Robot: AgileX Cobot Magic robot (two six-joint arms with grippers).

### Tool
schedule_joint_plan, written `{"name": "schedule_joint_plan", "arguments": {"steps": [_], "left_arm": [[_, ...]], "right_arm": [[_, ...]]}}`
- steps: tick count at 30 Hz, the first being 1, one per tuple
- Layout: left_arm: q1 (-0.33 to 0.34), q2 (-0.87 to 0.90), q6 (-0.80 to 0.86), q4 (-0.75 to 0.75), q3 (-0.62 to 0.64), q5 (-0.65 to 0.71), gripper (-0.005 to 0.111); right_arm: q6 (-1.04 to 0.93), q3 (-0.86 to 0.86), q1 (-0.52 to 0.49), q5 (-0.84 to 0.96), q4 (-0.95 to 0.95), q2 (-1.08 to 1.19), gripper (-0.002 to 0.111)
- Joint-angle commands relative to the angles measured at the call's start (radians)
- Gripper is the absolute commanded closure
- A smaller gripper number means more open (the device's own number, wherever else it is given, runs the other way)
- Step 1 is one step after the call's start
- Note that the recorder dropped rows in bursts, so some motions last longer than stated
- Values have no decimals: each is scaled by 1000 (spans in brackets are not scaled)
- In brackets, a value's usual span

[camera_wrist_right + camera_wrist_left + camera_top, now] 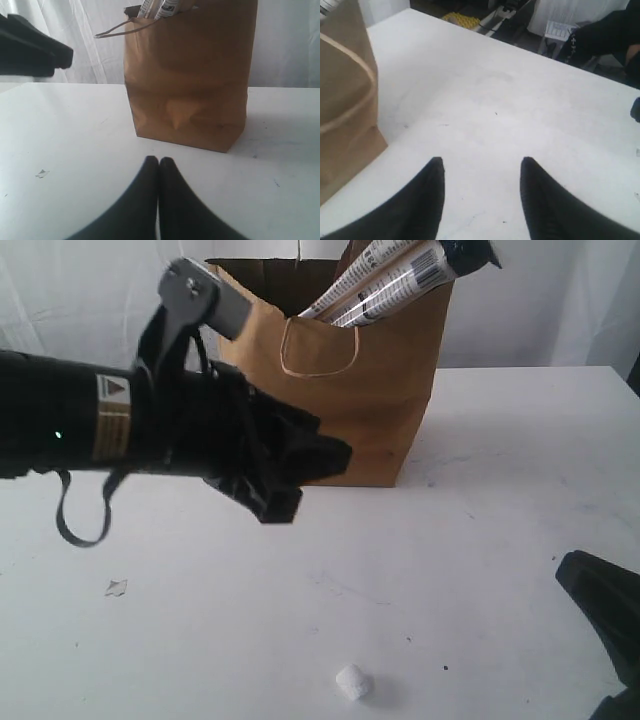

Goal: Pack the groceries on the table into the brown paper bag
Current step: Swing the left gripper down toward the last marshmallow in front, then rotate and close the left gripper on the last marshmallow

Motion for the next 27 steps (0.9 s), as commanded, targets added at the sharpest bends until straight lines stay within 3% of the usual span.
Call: {"name": "schedule_joint_plan", "arguments": {"steps": [1,5,11,17,27], "left_arm": [[-110,43,-1,6,32,100,46],[-151,83,-1,6,86,139,46],[-287,154,-1,6,117,303,46],[-394,253,-17,6,117,385,46],[-436,311,-120,6,115,468,46]], "right_arm": [[2,6,-5,-4,0,-7,108],[2,6,-5,-4,0,-7,108],[2,6,-5,-4,0,-7,108],[2,6,-5,-4,0,-7,108],[2,6,-5,-4,0,-7,108]]}}
